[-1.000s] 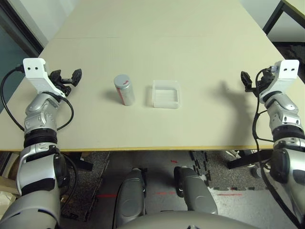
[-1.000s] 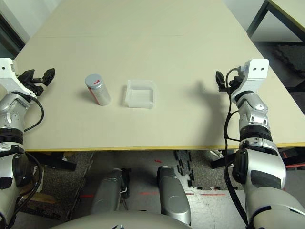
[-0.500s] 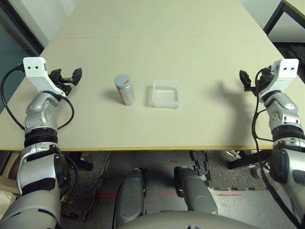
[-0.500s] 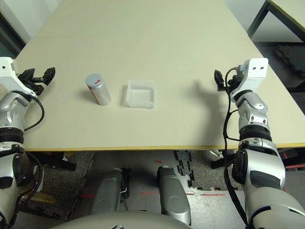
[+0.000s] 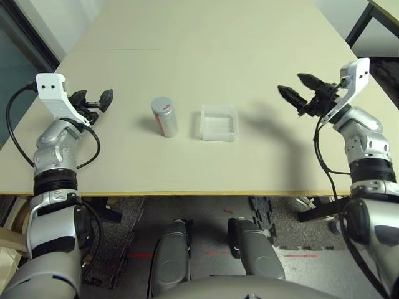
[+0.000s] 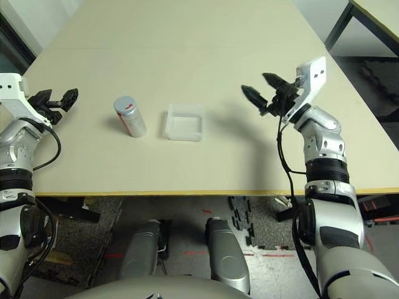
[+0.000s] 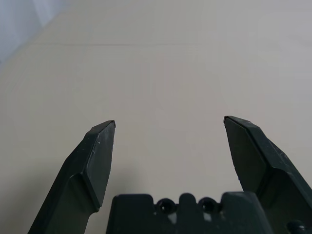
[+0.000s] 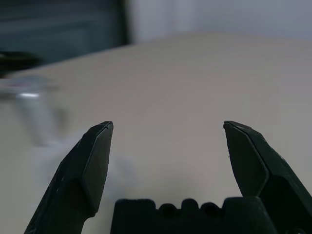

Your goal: Pour the medicine from the bottle into the box.

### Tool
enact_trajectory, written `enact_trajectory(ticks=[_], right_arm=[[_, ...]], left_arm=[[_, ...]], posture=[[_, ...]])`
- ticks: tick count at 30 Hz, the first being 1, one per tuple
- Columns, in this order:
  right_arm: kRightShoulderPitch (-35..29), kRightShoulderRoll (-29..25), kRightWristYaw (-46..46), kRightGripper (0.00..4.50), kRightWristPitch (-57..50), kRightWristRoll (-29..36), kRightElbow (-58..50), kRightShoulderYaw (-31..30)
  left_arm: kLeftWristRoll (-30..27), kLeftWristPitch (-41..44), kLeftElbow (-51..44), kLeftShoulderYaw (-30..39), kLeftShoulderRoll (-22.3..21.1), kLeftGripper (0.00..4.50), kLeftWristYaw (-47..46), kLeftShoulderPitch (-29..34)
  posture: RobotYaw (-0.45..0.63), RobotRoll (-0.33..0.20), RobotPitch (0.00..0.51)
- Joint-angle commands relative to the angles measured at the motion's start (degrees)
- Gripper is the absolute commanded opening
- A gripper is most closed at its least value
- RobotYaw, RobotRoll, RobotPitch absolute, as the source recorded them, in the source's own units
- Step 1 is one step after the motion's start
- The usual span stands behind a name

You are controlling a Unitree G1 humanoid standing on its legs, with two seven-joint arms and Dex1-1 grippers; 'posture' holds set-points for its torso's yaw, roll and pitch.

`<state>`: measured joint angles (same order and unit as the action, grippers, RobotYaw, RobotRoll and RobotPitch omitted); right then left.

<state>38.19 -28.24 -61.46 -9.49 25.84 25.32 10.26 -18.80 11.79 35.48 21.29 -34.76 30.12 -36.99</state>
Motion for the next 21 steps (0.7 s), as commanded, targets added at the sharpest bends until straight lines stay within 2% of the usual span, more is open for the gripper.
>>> enact_trajectory(ticks=[1, 6, 11, 16, 21], right_arm=[[-1.78, -0.91, -5.31, 4.5, -4.51, 1.91, -5.79, -3.25], [-2.59, -1.68, -9.69, 4.5, -6.19, 1.31, -9.12, -6.57], [-3.4, -1.8, -13.14, 4.5, -4.99, -0.49, -9.89, -10.1], [-3.12, -1.32, -13.93, 4.5, -3.66, -1.33, -8.86, -11.27], [-2.48, -0.65, -14.05, 4.5, -2.08, -2.34, -7.26, -11.88]], left_arm=[[-1.09, 3.01, -4.27, -0.67, -0.11, 4.47, 1.25, 1.95], [-3.22, 7.26, -12.87, -1.05, 0.26, 4.47, 3.37, 5.47], [-7.59, 11.04, -24.01, -0.19, 0.97, 4.47, 5.38, 11.76], [-11.62, 13.75, -33.94, -0.13, 1.53, 4.47, 6.88, 18.2], [-13.01, 14.01, -40.52, -1.6, 2.03, 4.47, 8.67, 23.16]], posture=[[0.0, 0.0, 0.141], [0.01, 0.0, 0.145], [0.03, 0.0, 0.151], [0.05, 0.0, 0.157], [0.05, 0.0, 0.159]])
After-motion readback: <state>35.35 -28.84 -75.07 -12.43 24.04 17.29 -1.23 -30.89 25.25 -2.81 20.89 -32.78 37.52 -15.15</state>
